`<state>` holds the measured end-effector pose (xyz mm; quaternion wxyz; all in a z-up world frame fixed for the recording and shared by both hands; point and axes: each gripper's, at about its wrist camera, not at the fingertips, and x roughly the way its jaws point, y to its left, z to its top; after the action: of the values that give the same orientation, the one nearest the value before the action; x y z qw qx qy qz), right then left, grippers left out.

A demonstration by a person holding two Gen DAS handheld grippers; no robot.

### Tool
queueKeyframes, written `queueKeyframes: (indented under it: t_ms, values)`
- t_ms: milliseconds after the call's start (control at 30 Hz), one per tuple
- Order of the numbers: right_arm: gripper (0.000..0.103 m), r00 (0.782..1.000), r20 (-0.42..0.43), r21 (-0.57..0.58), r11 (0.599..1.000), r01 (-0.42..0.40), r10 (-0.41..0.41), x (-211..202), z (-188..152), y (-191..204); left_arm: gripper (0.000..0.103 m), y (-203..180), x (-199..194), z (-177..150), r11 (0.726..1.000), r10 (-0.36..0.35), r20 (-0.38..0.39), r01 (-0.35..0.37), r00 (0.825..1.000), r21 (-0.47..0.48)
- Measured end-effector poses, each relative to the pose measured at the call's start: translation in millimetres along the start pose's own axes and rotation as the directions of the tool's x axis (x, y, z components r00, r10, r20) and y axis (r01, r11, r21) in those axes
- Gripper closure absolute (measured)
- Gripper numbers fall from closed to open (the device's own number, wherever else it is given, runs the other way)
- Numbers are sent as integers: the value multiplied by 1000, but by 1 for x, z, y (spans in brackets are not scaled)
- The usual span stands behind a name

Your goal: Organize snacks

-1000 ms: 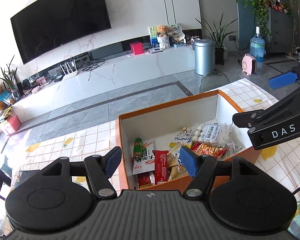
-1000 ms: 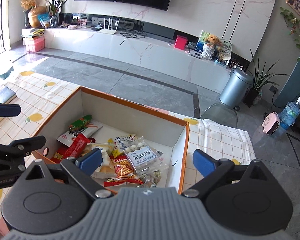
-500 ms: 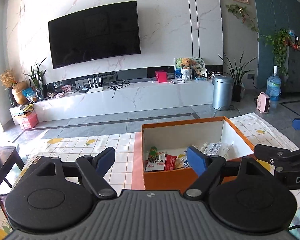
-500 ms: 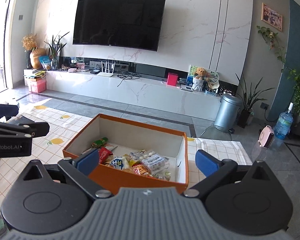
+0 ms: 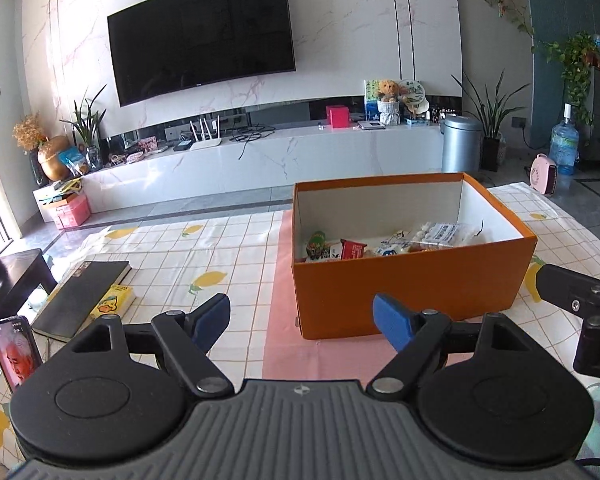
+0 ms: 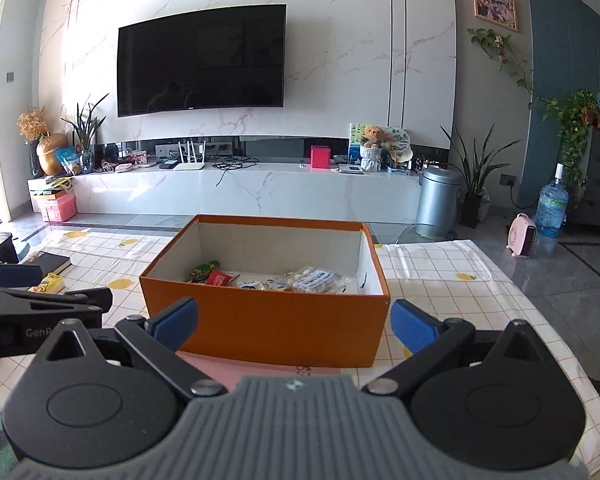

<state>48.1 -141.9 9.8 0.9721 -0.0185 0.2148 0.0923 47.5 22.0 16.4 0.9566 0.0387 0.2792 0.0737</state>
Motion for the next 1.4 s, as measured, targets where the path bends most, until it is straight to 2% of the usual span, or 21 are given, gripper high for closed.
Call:
queueKeyframes:
  t_ms: [300,567,1400]
  values:
    - [4,999,8,12,999,38,-38,19,-10,-3,8,-6,16,-8,1000,5,-38,-5,999,3]
    - [4,999,-7,36,999,40,-40,30,-13,-9,8,-13,24,-11,1000,5,-61,-3,998,19]
    - [4,999,-12,43,999,31,-30,32,-15,-11,8,-14,21,-8,1000,2,-65,-1,998,16]
